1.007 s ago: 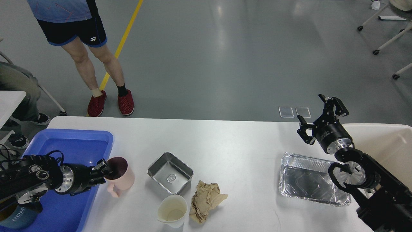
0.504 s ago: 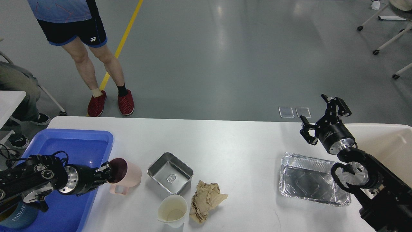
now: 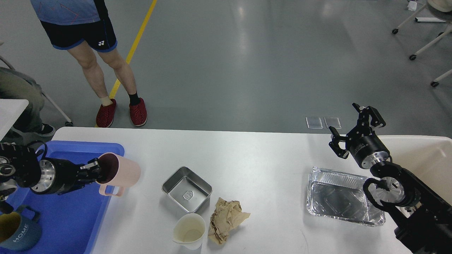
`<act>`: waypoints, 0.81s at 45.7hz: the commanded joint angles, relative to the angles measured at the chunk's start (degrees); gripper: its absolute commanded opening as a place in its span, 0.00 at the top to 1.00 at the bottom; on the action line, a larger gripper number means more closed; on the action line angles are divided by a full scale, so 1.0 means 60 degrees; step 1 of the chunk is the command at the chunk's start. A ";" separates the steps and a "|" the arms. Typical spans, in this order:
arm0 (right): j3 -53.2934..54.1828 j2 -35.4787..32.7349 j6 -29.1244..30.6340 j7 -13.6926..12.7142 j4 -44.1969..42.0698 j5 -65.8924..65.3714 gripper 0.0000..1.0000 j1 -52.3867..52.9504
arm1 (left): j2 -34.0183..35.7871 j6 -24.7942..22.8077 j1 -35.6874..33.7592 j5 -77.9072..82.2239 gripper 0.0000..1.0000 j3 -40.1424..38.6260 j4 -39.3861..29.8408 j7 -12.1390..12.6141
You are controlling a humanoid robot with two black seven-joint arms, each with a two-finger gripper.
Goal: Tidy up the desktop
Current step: 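Lift the pink mug and lower it into the blue tray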
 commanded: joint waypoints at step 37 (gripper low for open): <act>-0.0007 0.0038 -0.0001 0.0000 0.0001 0.0000 0.00 -0.0050 | 0.3730 -0.2661 -0.0265 -0.1139 1.00 -0.2918 -0.1538 0.0035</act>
